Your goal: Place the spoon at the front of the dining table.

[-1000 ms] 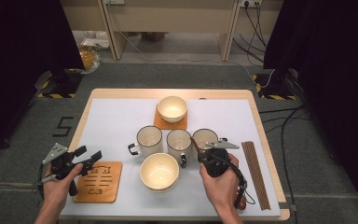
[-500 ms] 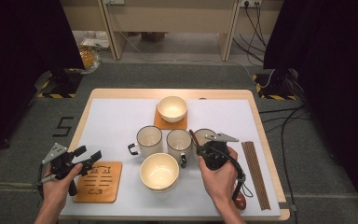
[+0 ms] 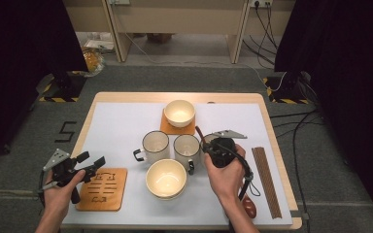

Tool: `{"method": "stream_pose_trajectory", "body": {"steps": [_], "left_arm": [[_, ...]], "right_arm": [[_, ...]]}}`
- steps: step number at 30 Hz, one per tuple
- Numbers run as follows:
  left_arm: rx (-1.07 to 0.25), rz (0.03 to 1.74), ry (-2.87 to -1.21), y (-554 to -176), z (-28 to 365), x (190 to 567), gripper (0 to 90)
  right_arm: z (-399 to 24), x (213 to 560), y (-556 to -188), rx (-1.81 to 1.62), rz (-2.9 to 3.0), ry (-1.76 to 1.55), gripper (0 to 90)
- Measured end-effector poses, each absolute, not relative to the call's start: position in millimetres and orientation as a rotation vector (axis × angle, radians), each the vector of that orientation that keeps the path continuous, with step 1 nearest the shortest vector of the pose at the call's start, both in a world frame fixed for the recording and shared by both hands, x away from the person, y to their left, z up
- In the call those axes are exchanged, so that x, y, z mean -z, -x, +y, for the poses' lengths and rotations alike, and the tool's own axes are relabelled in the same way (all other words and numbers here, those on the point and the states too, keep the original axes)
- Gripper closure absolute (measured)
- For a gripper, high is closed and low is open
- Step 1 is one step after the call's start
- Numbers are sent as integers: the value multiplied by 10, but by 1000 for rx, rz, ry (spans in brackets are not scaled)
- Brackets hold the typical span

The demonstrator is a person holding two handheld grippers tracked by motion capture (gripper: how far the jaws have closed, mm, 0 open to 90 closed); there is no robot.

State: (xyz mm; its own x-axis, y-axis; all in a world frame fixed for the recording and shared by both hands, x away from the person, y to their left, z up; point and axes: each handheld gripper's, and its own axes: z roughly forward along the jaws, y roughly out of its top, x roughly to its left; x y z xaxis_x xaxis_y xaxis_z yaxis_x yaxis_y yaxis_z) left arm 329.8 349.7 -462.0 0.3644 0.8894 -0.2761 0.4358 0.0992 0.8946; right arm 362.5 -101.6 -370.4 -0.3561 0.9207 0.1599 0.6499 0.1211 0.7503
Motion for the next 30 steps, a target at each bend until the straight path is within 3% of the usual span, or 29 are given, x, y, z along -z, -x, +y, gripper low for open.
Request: {"method": "stream_pose_trajectory", "body": {"steps": [30], "left_arm": [[-517,1248,-1516,-3296,3516,4619,193]], "right_arm": [[-950,3618,-3952,-1123,2026,-1553,845]]}}
